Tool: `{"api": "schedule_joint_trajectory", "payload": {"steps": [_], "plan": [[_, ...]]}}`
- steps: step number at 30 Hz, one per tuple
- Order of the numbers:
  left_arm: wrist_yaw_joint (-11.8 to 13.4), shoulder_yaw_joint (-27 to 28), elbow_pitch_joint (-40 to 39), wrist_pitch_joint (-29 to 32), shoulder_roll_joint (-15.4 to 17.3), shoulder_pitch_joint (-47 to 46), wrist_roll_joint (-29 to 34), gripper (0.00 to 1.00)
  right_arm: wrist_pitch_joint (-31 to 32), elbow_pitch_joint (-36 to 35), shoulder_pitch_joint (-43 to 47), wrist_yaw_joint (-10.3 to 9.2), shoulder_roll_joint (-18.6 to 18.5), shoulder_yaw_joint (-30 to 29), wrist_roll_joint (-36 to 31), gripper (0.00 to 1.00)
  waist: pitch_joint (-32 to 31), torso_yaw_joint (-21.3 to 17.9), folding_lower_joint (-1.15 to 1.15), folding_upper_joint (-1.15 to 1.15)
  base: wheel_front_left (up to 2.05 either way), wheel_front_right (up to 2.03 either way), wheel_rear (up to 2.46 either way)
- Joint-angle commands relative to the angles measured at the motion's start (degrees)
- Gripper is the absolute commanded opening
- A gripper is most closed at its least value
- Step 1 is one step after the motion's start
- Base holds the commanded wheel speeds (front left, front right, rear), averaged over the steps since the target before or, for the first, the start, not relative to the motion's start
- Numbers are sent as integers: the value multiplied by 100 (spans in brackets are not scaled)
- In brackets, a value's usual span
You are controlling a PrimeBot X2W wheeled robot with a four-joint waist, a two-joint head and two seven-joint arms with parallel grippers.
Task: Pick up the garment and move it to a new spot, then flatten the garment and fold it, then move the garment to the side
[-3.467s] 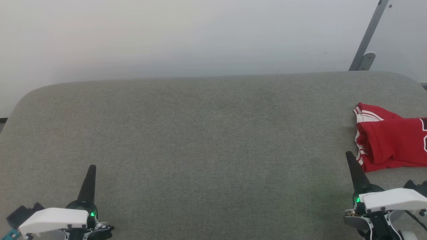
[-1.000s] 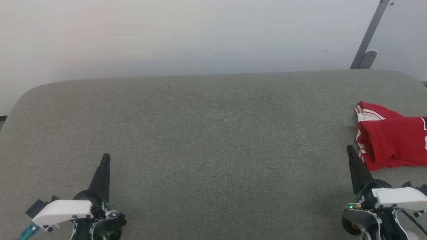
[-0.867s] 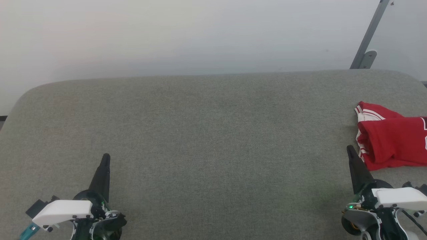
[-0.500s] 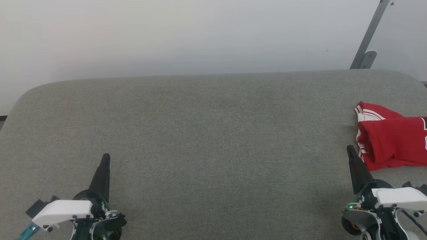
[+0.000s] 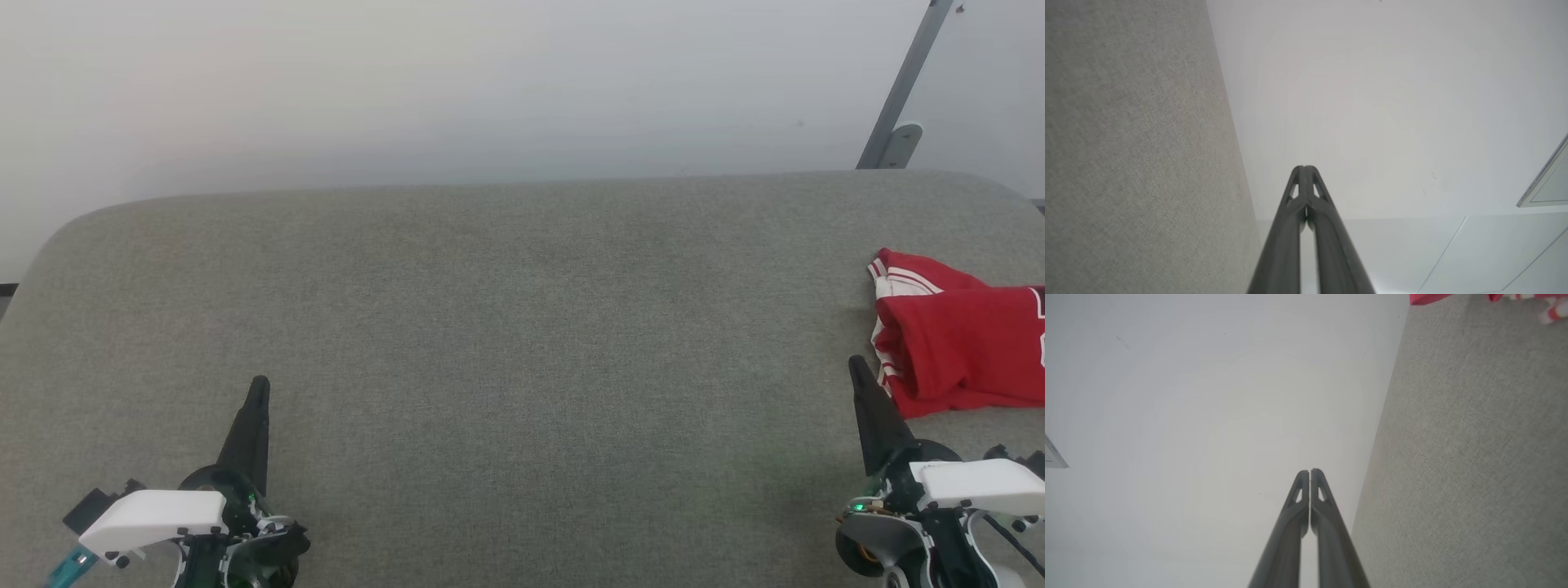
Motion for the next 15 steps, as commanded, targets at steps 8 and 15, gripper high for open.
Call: {"api": "schedule_joint_trajectory", "payload": {"steps": [8,15], "plan": [[-33,11,-3,21,12,-65,-14,0,9,-16,-49,-3,8,-4,23,0,0,0,0,0,0,0,0],[-33,10,-3,20,12,-65,-14,0,9,-16,-49,-3,8,-4,23,0,0,0,0,0,0,0,0]]}}
